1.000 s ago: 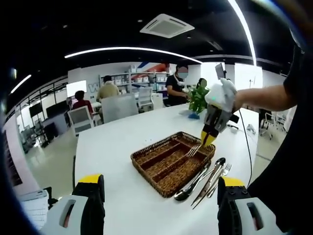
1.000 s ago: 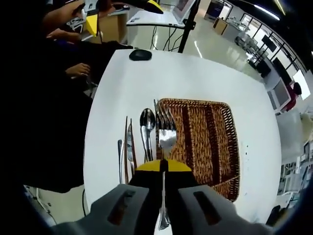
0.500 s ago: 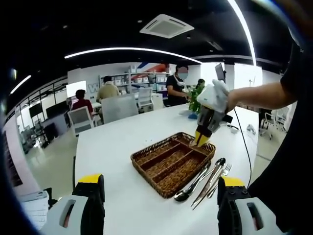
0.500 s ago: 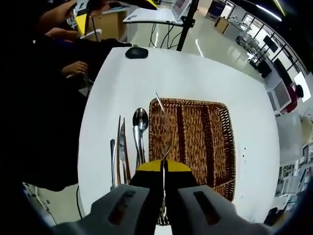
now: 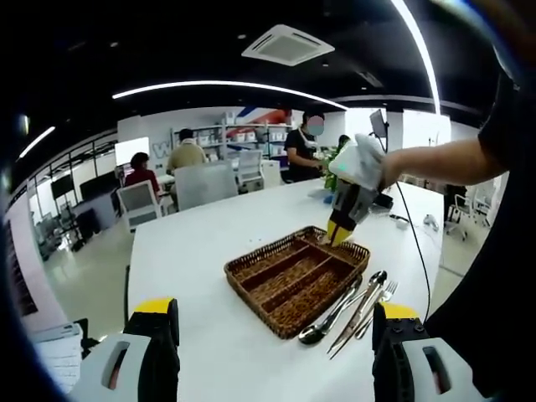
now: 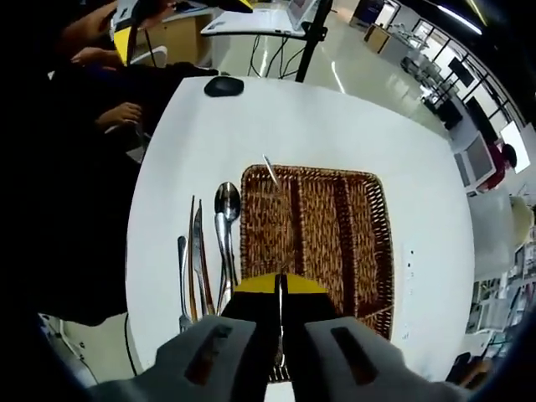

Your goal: Arrange the knives, forks, and spoons in their matching storage slots by inserting each utensil handle-first until every utensil is classified and aligned in the correct compartment

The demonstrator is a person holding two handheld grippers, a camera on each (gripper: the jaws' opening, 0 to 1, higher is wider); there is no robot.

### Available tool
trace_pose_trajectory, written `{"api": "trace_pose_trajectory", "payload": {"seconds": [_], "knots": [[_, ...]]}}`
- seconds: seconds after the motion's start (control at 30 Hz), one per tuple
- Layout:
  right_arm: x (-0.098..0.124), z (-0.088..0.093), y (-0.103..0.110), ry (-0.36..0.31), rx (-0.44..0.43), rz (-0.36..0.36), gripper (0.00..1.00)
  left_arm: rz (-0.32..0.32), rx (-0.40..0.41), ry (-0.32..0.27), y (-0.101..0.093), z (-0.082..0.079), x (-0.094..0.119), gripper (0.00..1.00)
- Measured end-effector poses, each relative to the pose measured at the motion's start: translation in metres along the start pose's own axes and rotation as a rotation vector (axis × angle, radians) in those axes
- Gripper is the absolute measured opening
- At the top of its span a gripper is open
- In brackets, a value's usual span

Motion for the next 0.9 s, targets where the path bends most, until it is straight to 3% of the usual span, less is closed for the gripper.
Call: {"api": "trace_pose_trajectory", "payload": {"seconds": [0.57, 0.9], "knots": [[-0.017, -0.018, -0.036, 0.074, -0.006, -0.006, 0.00, 0.005, 0.016, -0.002, 0.002, 0.002, -0.001, 1.00], [-0.036, -0.019, -0.065, 0.145, -0.018, -0.017, 0.00, 0.003, 0.030, 0.006, 0.006, 0.006, 0.001, 1.00]]}}
Point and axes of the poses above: the point that each gripper's makers call its tool centre point, and the gripper's own axes: x roughly backward along the fingers, y roughly to its left, z roughly out of its underside, the point moved 8 cm from there along x, roughly backward along the fingers, and after that the axes turned 1 degree about -z, right-handed, at the moved point
